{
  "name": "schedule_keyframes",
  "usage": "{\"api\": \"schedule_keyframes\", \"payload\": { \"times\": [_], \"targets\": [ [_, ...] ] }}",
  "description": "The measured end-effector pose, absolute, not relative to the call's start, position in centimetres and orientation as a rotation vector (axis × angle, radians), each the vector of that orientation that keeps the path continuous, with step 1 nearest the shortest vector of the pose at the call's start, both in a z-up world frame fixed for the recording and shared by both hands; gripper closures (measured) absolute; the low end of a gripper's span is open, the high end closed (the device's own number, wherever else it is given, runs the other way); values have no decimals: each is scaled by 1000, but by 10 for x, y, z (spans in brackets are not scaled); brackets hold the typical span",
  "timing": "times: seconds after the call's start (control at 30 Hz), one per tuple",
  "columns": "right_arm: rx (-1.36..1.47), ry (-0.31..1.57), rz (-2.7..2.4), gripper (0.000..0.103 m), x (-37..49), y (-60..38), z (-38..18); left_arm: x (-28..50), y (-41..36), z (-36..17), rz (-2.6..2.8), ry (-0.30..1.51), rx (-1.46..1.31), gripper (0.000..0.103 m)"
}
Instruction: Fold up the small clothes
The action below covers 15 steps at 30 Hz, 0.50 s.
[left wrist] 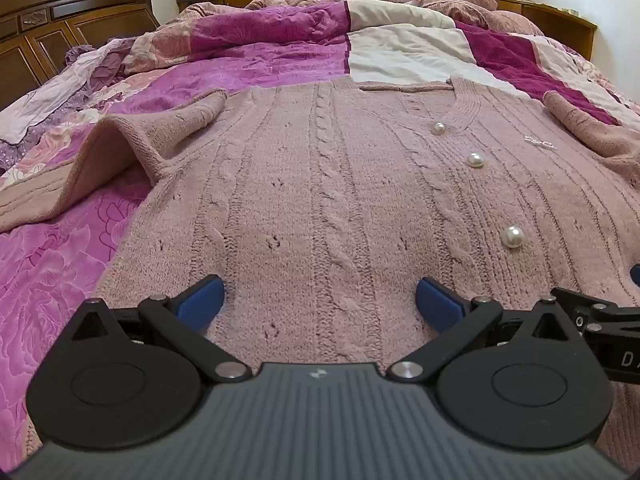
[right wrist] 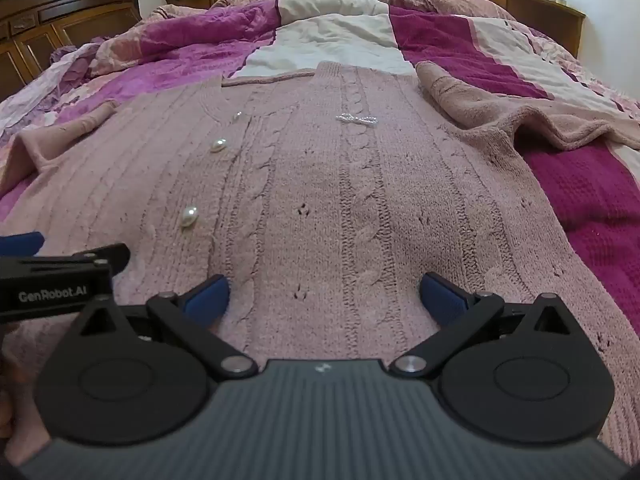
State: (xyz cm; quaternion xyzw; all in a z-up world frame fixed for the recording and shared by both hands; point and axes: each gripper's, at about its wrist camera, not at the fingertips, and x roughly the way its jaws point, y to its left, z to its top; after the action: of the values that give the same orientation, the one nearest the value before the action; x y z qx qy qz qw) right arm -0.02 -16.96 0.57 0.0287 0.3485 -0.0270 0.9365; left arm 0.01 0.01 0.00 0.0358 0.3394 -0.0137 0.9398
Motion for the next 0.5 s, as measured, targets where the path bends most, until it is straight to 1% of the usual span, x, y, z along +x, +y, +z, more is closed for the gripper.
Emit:
{"api": "schedule_keyframes", "payload": {
  "times": [0.5],
  "targets": [
    [55, 710, -57, 0, 0, -168, 5, 0, 0, 0, -27, 687, 74, 0]
  ]
}}
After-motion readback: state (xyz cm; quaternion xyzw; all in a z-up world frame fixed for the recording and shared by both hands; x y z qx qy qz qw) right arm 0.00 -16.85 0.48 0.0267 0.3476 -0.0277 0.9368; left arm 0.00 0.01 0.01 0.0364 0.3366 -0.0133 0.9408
